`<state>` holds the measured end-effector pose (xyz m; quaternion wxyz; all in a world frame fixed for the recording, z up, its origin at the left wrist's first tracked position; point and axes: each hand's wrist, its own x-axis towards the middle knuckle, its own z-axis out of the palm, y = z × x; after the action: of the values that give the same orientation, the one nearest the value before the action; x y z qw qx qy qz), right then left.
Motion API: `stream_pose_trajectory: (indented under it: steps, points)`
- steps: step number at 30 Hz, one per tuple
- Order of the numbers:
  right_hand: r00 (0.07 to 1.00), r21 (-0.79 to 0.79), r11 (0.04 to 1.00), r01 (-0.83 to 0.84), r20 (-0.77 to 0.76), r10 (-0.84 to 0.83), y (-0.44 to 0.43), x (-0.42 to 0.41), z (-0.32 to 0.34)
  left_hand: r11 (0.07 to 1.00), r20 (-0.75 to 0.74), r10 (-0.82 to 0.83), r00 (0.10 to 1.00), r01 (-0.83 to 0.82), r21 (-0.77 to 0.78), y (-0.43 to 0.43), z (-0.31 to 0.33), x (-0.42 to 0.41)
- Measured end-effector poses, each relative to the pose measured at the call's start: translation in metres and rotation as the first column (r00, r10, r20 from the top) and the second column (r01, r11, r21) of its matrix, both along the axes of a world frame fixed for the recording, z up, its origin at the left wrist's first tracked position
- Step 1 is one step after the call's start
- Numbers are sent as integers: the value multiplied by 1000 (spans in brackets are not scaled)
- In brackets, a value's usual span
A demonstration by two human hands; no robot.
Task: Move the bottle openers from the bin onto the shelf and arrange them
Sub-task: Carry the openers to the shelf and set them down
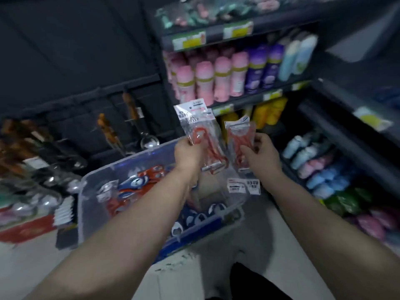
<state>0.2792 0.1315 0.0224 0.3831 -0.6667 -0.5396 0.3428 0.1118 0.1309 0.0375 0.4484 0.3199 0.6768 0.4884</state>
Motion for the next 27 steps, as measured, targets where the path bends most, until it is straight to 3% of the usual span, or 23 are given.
stream_pose_trajectory:
  steps: [5, 9, 15, 20, 27]
  points:
    - [939, -46, 972, 232, 270, -212, -62, 106, 28, 944, -70, -327, 942, 330, 26, -8, 8, 102]
    - [828, 20, 867, 498, 286, -482, -128, 195, 47, 836, -31, -547, 837, 547, 31, -42, 24, 198]
    - [652, 100, 695, 712, 272, -708, -227, 319, 68, 590, -55, -801, 596, 801, 99, -116, 62, 354]
    - [514, 112, 547, 830, 230, -827, -307, 430, 73, 436, -48, -897, 440, 897, 77, -181, 74, 490]
    - [353, 102, 375, 921, 186, -917, -401, 578, 91, 337, -12, -941, 338, 941, 33, -244, 79, 672]
